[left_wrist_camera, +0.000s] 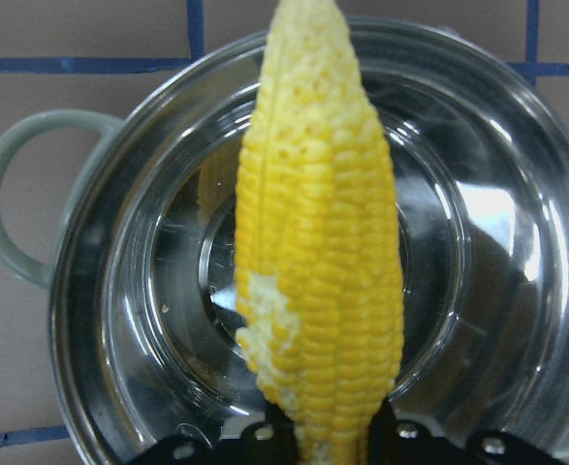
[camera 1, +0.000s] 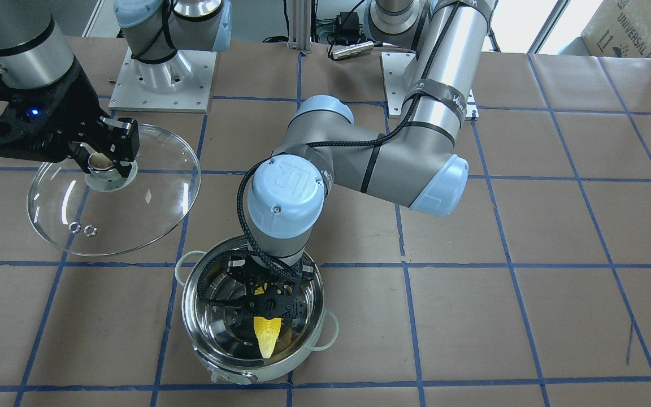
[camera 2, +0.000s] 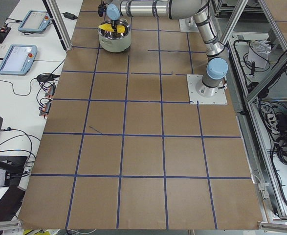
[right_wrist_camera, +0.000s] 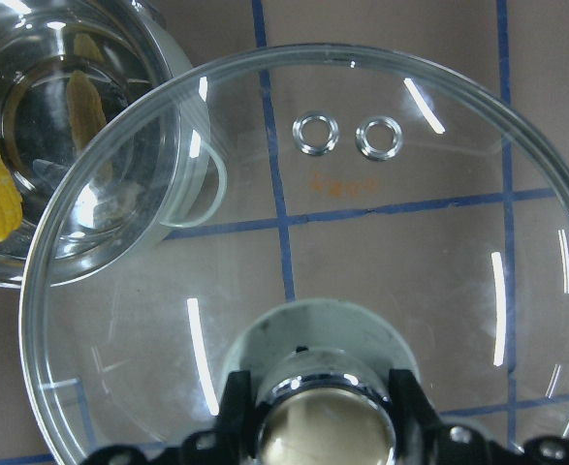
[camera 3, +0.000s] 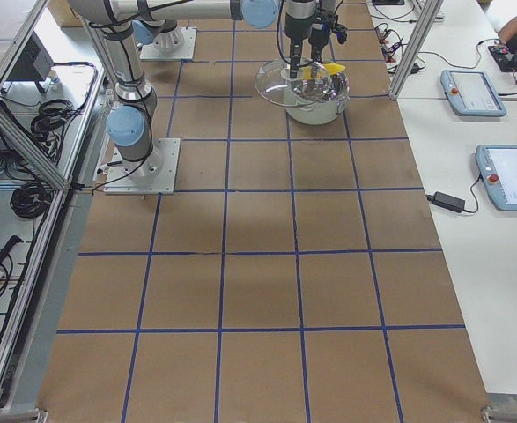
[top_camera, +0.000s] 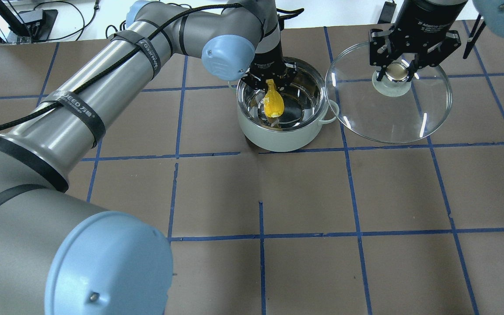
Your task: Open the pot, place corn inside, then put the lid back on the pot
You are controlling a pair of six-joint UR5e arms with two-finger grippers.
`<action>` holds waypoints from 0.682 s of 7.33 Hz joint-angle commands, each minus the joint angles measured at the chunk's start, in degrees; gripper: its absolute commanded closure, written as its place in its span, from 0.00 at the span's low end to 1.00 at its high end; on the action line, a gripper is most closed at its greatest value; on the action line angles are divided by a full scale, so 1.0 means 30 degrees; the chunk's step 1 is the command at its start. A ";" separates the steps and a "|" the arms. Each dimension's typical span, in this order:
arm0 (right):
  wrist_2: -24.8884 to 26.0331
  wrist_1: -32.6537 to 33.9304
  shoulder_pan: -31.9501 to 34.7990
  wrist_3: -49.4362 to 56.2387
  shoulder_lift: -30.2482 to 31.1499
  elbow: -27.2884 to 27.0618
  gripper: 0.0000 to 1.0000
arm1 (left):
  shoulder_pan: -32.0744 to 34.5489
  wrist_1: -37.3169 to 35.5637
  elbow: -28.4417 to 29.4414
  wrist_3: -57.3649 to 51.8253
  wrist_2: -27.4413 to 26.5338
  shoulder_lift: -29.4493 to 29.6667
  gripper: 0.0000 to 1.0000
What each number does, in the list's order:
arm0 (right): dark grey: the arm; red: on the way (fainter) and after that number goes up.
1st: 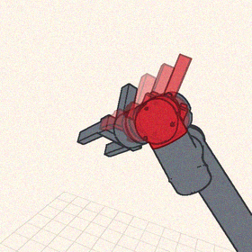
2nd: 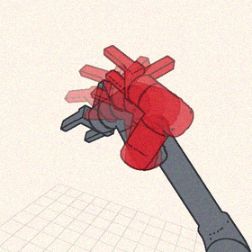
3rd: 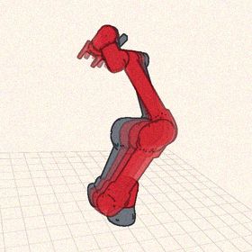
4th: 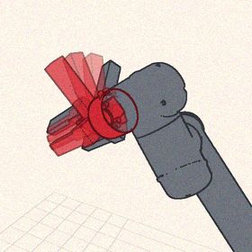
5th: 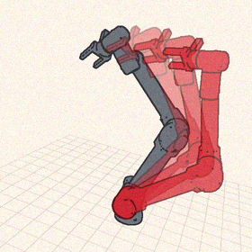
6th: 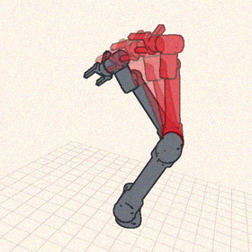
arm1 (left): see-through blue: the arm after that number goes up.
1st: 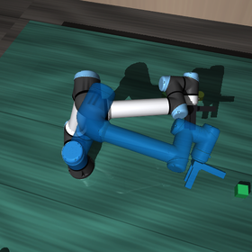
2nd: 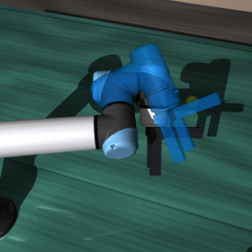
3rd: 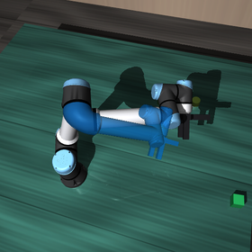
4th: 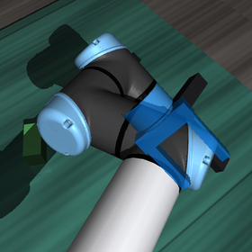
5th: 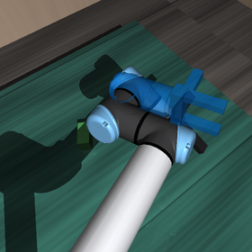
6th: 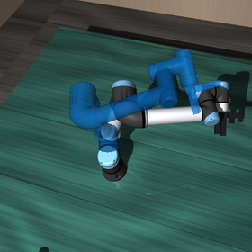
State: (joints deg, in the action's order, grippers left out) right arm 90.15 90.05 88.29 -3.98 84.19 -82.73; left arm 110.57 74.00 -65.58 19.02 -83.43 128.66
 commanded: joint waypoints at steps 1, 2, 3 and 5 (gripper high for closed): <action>-0.0338 0.1003 -0.0014 0.0329 -0.2264 0.0297 0.57 | 0.0057 -0.0263 0.0179 0.0048 -0.0286 0.0589 0.00; -0.0893 0.1008 0.0072 0.0360 -0.2832 0.1083 0.57 | 0.0057 -0.0235 0.0179 0.0019 -0.0228 0.0357 0.00; -0.0695 -0.0123 0.0044 0.0447 -0.2751 0.1874 0.58 | -0.0088 -0.0061 0.0208 -0.0039 -0.0227 0.0036 0.00; 0.0701 -0.1244 -0.0249 0.0302 -0.1878 0.2058 0.59 | -0.0905 0.0465 0.0035 -0.0301 -0.0198 -0.1394 0.00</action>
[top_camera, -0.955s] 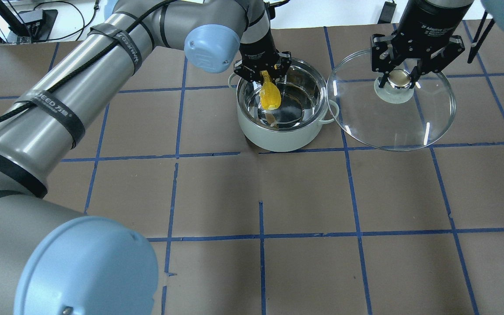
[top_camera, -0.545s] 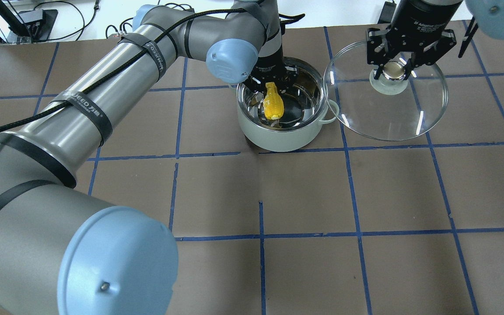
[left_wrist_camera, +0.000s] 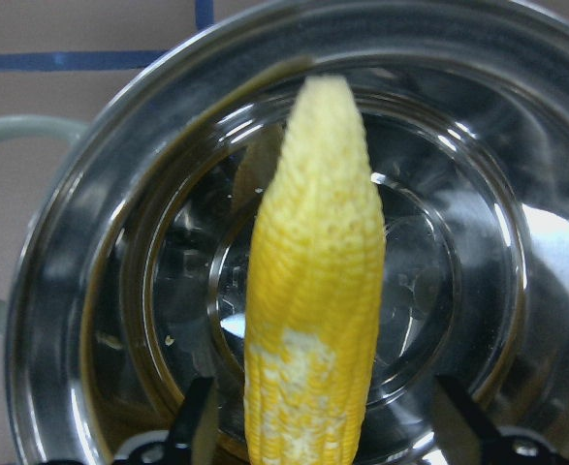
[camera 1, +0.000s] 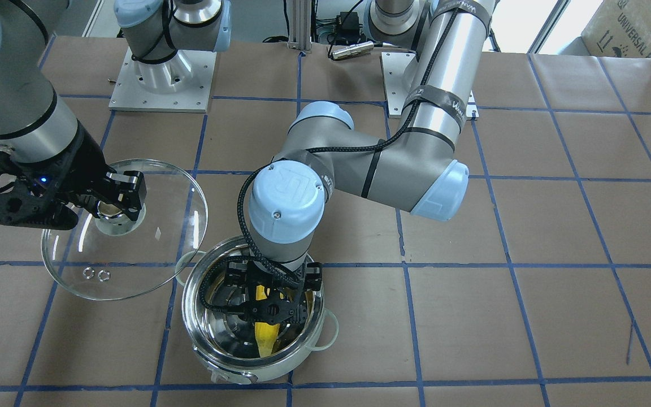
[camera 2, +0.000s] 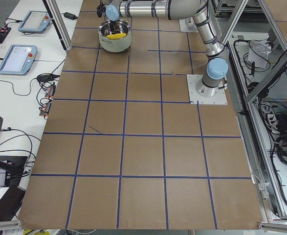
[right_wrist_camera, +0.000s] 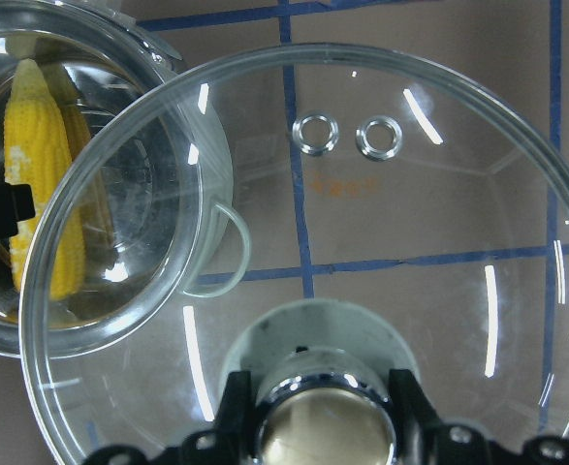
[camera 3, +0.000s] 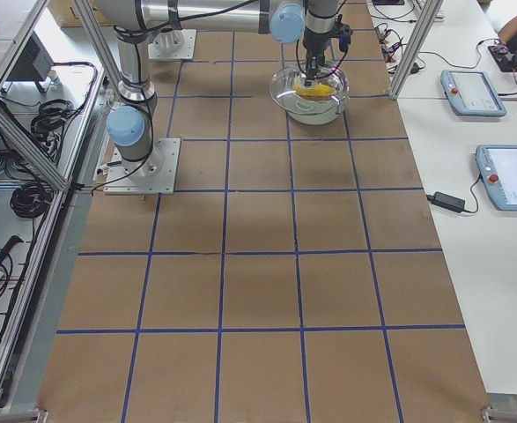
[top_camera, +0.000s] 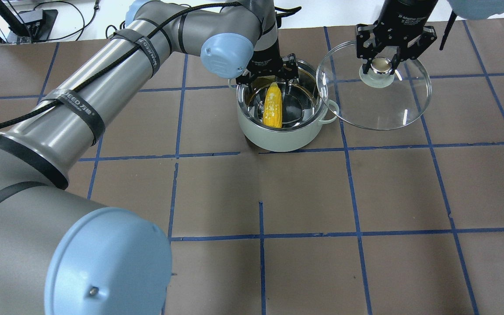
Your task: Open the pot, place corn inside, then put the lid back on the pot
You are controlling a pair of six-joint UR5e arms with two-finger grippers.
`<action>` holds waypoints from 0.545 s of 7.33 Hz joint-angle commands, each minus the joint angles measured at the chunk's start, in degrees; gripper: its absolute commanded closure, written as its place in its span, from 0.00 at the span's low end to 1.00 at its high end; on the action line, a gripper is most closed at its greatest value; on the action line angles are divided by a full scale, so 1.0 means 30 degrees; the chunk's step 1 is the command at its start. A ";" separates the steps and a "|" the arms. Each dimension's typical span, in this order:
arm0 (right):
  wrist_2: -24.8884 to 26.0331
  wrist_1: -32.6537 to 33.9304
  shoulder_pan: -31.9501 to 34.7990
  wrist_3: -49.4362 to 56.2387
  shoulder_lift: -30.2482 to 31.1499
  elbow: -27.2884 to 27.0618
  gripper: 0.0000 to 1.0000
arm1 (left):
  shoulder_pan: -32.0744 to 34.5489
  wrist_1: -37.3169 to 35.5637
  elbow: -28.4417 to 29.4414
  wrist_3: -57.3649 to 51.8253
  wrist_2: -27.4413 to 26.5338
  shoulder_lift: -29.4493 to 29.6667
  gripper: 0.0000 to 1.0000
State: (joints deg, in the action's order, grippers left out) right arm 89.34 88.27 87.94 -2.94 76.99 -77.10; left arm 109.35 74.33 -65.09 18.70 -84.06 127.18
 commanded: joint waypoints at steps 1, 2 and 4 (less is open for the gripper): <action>0.1707 -0.0740 -0.0250 -0.0162 0.1371 0.0791 0.59 | -0.1577 0.1636 -0.0361 -0.0372 0.0012 -0.2299 0.00; 0.1685 -0.2365 -0.0484 -0.0134 0.2887 0.2074 0.59 | -0.2690 0.3012 -0.0595 -0.2259 -0.0017 -0.3619 0.00; -0.0123 -0.5162 -0.0516 0.0331 0.2737 0.2906 0.59 | -0.5324 0.5364 -0.2372 -0.4204 -0.0105 -0.7012 0.00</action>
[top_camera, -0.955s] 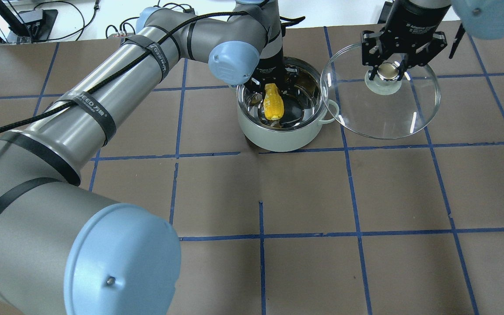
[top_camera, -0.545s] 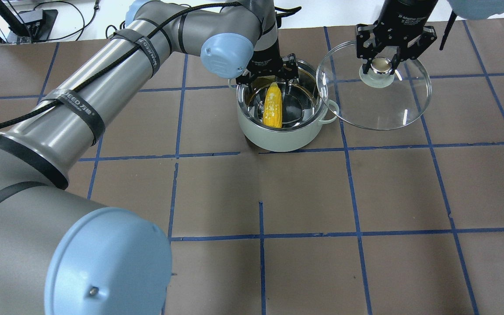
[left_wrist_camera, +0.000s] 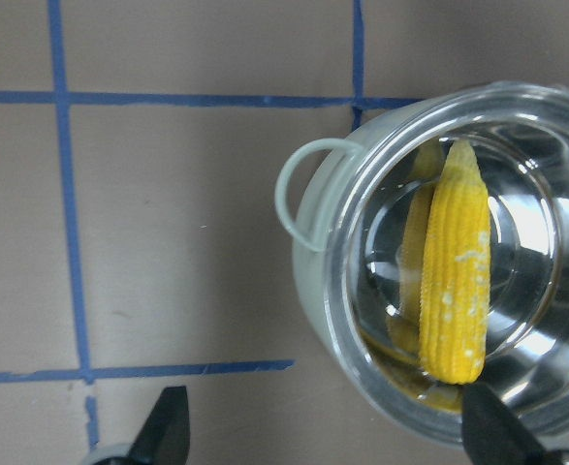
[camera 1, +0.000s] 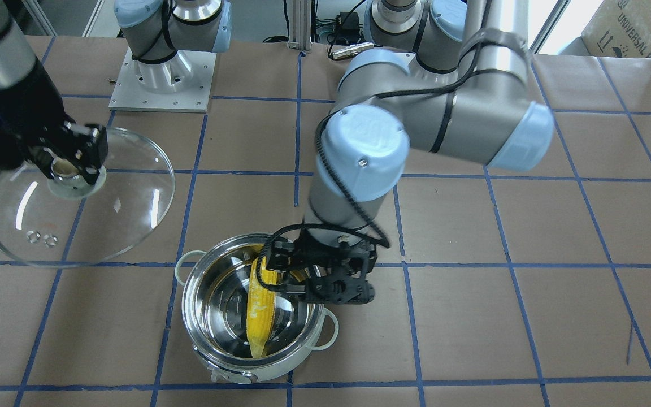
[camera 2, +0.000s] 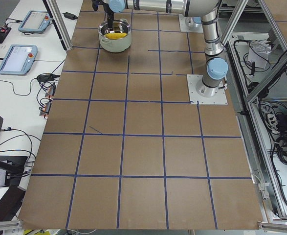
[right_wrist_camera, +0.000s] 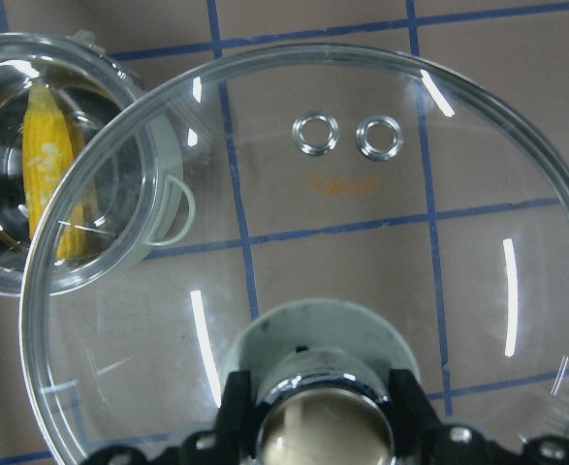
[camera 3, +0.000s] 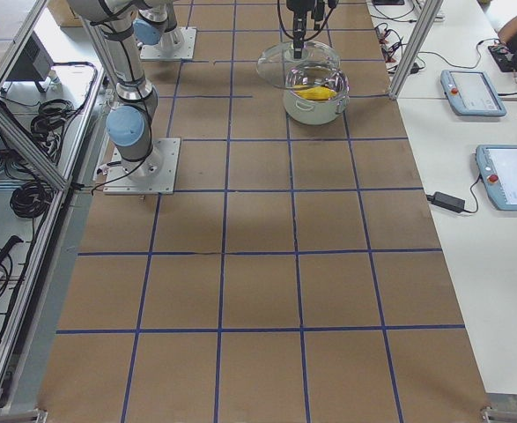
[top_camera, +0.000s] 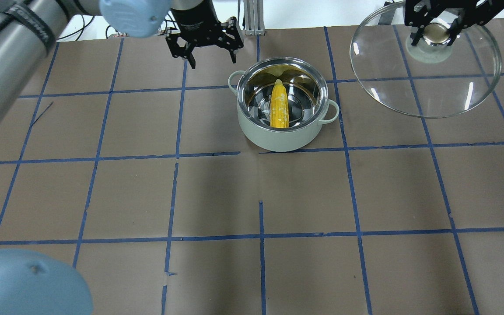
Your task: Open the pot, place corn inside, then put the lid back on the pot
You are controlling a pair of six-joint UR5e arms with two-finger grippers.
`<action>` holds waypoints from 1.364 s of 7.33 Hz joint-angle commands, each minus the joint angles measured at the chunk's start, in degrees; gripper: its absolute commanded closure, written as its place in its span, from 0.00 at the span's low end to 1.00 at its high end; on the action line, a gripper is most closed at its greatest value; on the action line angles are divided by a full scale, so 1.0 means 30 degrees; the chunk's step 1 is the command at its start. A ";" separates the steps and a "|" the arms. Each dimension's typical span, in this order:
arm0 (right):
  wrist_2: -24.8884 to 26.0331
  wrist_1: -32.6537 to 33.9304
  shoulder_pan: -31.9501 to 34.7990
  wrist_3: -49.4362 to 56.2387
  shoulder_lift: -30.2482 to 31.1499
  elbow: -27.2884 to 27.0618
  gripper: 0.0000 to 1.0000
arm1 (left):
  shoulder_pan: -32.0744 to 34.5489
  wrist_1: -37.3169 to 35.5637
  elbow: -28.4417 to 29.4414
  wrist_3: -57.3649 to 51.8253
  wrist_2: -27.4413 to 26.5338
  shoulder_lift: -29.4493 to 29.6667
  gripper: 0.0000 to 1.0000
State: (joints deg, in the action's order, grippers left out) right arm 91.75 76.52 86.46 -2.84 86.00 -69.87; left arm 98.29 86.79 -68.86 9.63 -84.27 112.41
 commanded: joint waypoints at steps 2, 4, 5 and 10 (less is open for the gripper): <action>-0.1634 -0.0694 0.0124 0.0477 -0.1096 0.1167 0.59 | -0.3345 0.2124 -0.4422 -0.3232 -0.1487 -0.5841 0.00; -0.1607 -0.0927 0.0211 0.0478 -0.1709 0.1552 0.60 | -0.3233 0.2507 -0.5341 -0.3007 -0.2143 -0.7906 0.00; -0.1433 -0.0812 0.0357 0.0478 -0.1859 0.1755 0.60 | -0.3233 0.2362 -0.5607 -0.2918 -0.1970 -0.7678 0.00; -0.0406 -0.0694 0.0477 0.0273 -0.2121 0.1525 0.60 | -0.2498 0.2120 -0.3743 -0.3324 -0.2144 -0.5948 0.00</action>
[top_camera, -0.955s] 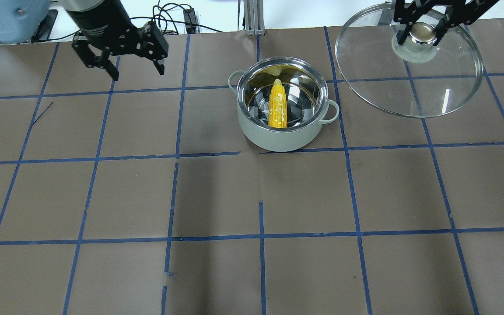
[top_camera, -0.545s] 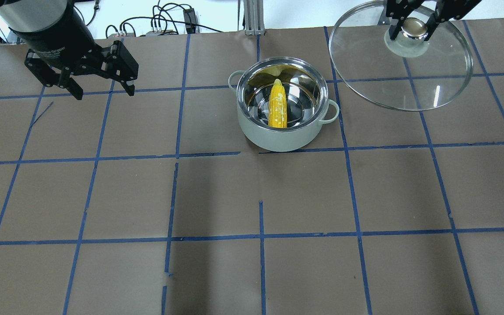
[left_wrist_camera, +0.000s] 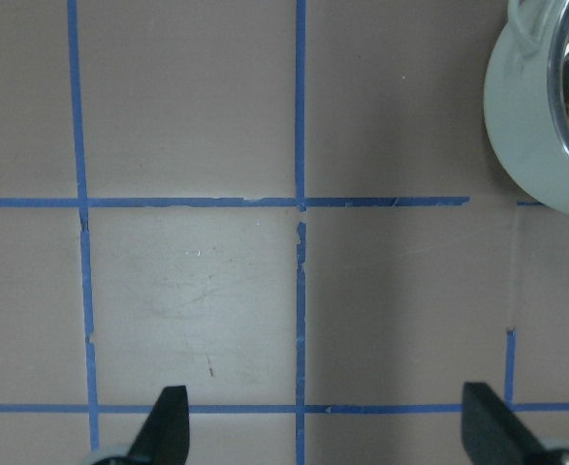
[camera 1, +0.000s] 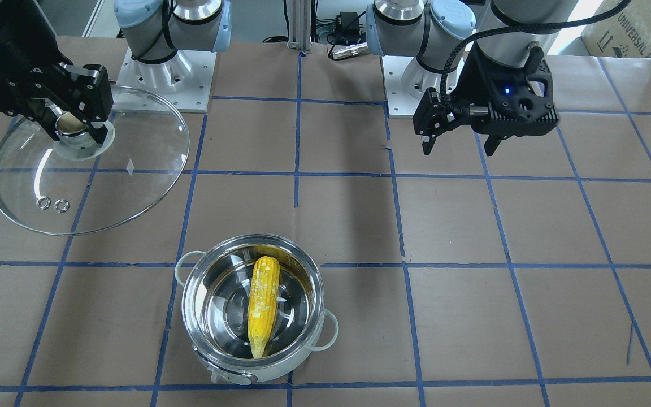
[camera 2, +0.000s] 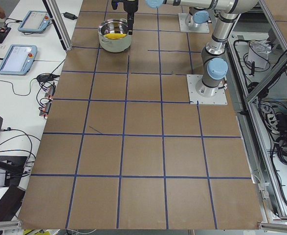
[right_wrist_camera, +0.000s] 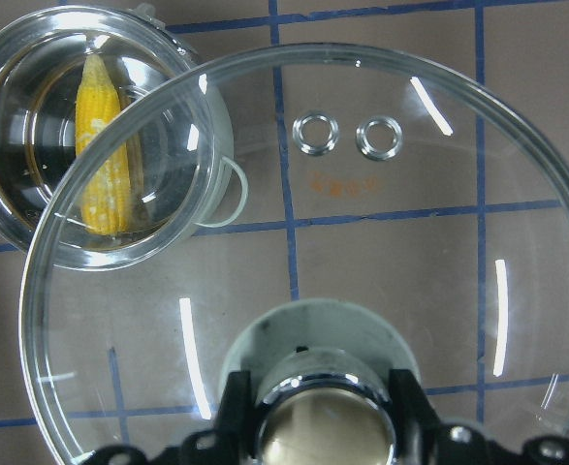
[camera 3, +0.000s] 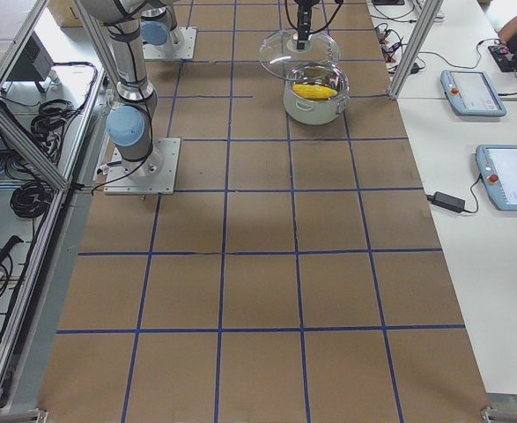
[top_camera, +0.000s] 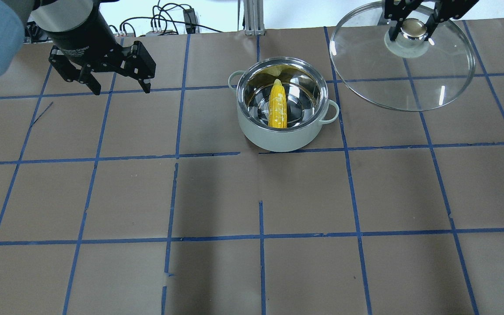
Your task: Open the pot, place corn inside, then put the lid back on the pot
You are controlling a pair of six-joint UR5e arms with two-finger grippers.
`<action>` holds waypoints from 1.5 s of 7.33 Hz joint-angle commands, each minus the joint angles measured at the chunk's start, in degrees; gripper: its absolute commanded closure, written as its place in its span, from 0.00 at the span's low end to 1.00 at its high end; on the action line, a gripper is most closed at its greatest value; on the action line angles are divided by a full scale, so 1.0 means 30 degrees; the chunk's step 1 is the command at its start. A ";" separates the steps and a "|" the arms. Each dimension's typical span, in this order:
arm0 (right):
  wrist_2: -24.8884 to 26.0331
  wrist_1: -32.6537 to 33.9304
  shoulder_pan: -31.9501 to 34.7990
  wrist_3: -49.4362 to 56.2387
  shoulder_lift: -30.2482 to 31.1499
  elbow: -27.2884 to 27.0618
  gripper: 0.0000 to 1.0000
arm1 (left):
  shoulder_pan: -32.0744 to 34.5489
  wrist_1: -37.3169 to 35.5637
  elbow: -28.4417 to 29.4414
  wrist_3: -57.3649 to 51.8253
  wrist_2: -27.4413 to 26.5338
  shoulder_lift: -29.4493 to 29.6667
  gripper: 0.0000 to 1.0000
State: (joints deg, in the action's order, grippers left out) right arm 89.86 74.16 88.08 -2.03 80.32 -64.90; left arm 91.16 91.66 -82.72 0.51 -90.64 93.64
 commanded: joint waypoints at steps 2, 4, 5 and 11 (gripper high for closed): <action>0.0076 -0.0109 0.0082 -0.0258 -0.0087 0.0040 0.60 | -0.1057 0.1494 0.1063 -0.0813 0.0008 -0.0068 0.00; 0.0076 -0.1077 0.0142 -0.0406 -0.0143 0.0070 0.60 | -0.0946 0.1440 0.0594 -0.2129 -0.0022 -0.0276 0.00; 0.0046 -0.0730 0.0171 -0.0435 -0.0724 0.0069 0.60 | -0.0944 0.1439 0.0562 -0.2132 0.0123 -0.0190 0.00; -0.0539 0.0854 0.3414 -0.2336 -0.4353 0.2230 0.61 | -0.0856 0.1497 0.0330 -0.1371 -0.0022 -0.0364 0.00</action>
State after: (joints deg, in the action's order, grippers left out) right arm 88.83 76.23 95.35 -7.40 70.20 -60.63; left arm 88.52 96.21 -81.26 -3.76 -90.84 92.74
